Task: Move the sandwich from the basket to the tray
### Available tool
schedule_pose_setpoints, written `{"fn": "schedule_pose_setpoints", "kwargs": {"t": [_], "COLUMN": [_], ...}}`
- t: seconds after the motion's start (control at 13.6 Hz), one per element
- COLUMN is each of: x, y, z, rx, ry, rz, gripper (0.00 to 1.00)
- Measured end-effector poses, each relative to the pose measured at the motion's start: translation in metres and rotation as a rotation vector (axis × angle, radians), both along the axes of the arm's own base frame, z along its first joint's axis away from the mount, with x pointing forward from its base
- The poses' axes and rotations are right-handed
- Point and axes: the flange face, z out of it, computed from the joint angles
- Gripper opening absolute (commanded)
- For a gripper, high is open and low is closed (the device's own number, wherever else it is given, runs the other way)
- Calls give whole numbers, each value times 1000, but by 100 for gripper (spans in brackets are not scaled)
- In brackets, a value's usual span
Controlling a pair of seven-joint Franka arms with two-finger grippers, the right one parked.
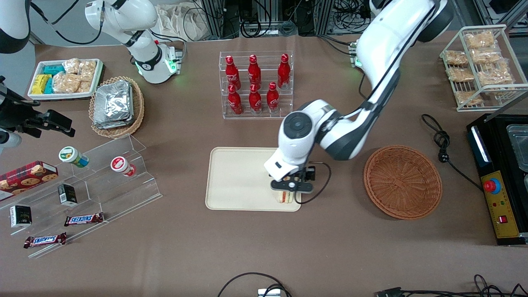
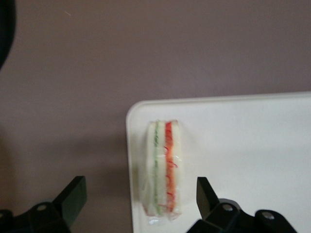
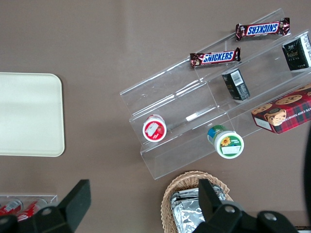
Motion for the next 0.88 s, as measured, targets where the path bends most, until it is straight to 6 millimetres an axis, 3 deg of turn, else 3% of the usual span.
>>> {"fn": "schedule_pose_setpoints", "kwargs": {"t": [0.15,0.29,0.52,0.59,0.66,0.88], "x": [15,19,-2,-15,-29,-60], "y": [60,147,274,300,314,320], "z": [70,133,183,191,197,221], "rx": [-57,-68,-20,-6,7,24], "ry": [-13,13,32,45,69,84], "rz": [93,155,168,176,184,190], "gripper": [100,100,100,100,100,100]}}
